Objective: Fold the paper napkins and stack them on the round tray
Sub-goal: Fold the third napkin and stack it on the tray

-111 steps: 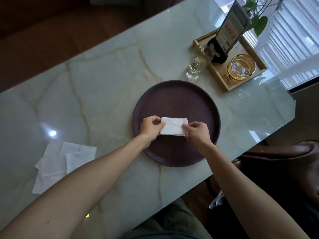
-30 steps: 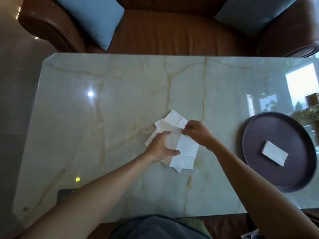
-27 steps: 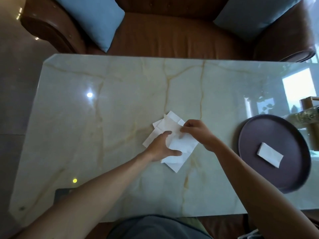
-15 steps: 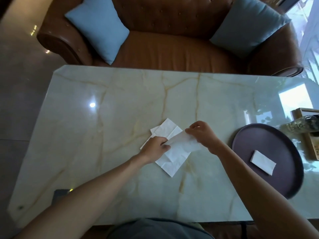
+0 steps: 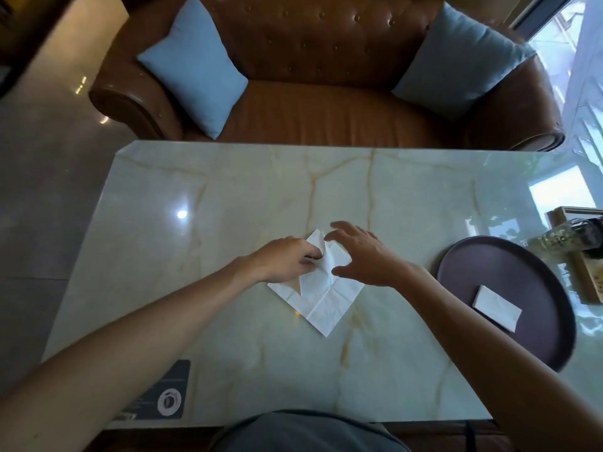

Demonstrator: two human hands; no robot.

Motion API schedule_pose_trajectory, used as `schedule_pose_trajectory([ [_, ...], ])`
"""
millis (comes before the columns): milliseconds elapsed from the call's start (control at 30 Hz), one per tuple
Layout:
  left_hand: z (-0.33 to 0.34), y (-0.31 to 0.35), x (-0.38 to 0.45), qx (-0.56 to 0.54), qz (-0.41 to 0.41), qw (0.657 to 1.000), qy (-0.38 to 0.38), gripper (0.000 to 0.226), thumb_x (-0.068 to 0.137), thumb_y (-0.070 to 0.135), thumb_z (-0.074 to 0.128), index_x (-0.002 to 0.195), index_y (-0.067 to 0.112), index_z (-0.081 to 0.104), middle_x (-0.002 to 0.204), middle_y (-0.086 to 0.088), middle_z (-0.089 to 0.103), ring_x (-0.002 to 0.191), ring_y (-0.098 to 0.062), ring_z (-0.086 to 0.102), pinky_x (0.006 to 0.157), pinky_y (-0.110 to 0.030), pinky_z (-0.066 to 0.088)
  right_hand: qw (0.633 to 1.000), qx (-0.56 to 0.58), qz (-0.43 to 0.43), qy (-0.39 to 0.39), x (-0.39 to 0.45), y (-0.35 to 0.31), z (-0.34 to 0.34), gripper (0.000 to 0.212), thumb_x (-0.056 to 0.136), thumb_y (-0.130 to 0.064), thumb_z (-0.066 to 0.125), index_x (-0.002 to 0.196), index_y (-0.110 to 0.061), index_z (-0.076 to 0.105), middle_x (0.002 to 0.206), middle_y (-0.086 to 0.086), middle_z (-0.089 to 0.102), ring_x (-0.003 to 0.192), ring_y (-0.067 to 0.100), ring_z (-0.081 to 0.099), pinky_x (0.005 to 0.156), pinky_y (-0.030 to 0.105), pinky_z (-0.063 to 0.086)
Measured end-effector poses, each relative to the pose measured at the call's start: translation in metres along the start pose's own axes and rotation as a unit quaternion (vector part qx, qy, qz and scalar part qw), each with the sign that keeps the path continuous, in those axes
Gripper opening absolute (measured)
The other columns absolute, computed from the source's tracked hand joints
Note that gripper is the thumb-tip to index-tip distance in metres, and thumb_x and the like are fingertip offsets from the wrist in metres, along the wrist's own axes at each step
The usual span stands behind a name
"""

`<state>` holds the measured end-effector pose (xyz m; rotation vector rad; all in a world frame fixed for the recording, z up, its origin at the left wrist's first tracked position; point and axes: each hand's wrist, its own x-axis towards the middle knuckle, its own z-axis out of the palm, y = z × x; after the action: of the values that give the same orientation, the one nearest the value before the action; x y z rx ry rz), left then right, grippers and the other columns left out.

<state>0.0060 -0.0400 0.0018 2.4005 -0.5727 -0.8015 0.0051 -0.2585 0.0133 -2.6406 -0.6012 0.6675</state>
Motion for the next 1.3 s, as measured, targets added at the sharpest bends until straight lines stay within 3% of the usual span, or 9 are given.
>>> schedule_pose_trajectory([
  [133,-0.005,0.004,-0.006,0.018,0.012,1.000,-0.014,0.013,0.097,0.023,0.057,0.102,0.025,0.068,0.088,0.017,0.066,0.089,-0.014,0.059,0.072,-0.030,0.043,0.998,0.008,-0.022,-0.052,0.001,-0.004,0.000,0.078,0.089,-0.033,0.073,0.156,-0.034,0.033,0.166,-0.011,0.031,0.157,0.011,0.017,0.127,0.051,0.009],
  [233,-0.008,0.005,-0.011,0.009,0.005,1.000,-0.020,0.024,0.098,0.025,0.057,0.118,0.026,0.071,0.112,0.007,0.073,0.103,-0.017,0.064,0.089,-0.038,0.051,0.998,-0.017,-0.016,-0.057,0.004,-0.007,0.000,0.045,0.093,-0.037,0.069,0.137,-0.032,0.058,0.143,-0.013,0.057,0.148,0.011,0.035,0.126,0.051,0.011],
  [367,-0.008,-0.005,-0.017,0.006,-0.008,1.000,-0.026,0.021,0.098,0.025,0.056,0.112,0.025,0.071,0.101,0.004,0.071,0.095,-0.020,0.062,0.082,-0.040,0.050,0.998,0.002,-0.003,-0.060,0.006,-0.009,-0.005,0.020,0.094,-0.039,0.066,0.104,-0.023,0.074,0.107,-0.009,0.073,0.099,0.013,0.061,0.104,0.036,0.042],
  [500,-0.009,-0.021,-0.025,-0.041,-0.023,0.999,0.000,0.015,0.098,0.029,0.058,0.100,0.023,0.072,0.094,0.006,0.069,0.088,-0.016,0.062,0.078,-0.035,0.049,0.996,0.055,0.026,-0.065,0.004,-0.007,-0.009,0.021,0.096,-0.037,0.065,0.098,-0.022,0.079,0.096,-0.008,0.073,0.092,0.012,0.065,0.074,0.026,0.046],
  [767,-0.016,-0.049,-0.037,-0.058,-0.023,0.998,0.024,0.038,0.101,0.031,0.056,0.073,0.006,0.056,0.064,0.003,0.040,0.057,-0.008,0.032,0.056,-0.026,0.028,0.993,0.097,0.052,-0.041,0.007,0.007,-0.018,0.018,0.096,-0.031,0.068,0.097,-0.020,0.081,0.084,-0.011,0.071,0.085,0.013,0.065,0.075,0.027,0.045],
  [933,-0.017,-0.057,-0.041,-0.085,-0.034,0.996,0.008,0.041,0.100,0.030,0.059,0.060,0.038,0.060,0.055,0.015,0.041,0.053,-0.005,0.036,0.056,-0.024,0.030,0.988,0.137,0.074,-0.017,0.006,0.012,-0.027,0.016,0.094,-0.032,0.072,0.095,-0.020,0.081,0.087,-0.006,0.077,0.082,0.010,0.068,0.075,0.026,0.049],
  [1033,-0.015,-0.059,-0.043,-0.135,-0.062,0.988,-0.034,0.014,0.090,0.039,0.071,0.103,0.044,0.072,0.087,0.026,0.069,0.074,0.004,0.066,0.072,-0.019,0.052,0.991,0.121,0.055,-0.027,0.005,0.003,-0.028,0.014,0.094,-0.034,0.070,0.092,-0.024,0.080,0.077,-0.019,0.070,0.073,-0.008,0.061,0.072,0.023,0.042],
  [1133,-0.010,-0.046,-0.034,-0.179,-0.078,0.980,-0.033,0.056,0.078,0.055,0.078,0.130,0.045,0.059,0.108,0.019,0.071,0.090,0.003,0.071,0.081,-0.018,0.056,0.994,0.093,0.029,-0.041,0.003,-0.015,-0.034,0.017,0.094,-0.045,0.066,0.085,-0.033,0.074,0.073,-0.025,0.065,0.075,-0.010,0.061,0.069,0.019,0.042],
  [1300,0.009,-0.015,-0.012,-0.180,-0.032,0.983,-0.012,0.019,0.096,0.042,0.063,0.080,0.034,0.067,0.067,0.032,0.062,0.060,0.008,0.058,0.057,-0.005,0.040,0.997,0.067,0.012,-0.046,-0.001,-0.029,-0.045,0.022,0.095,-0.040,0.062,0.081,-0.025,0.070,0.082,-0.009,0.071,0.085,0.014,0.065,0.073,0.029,0.049],
])
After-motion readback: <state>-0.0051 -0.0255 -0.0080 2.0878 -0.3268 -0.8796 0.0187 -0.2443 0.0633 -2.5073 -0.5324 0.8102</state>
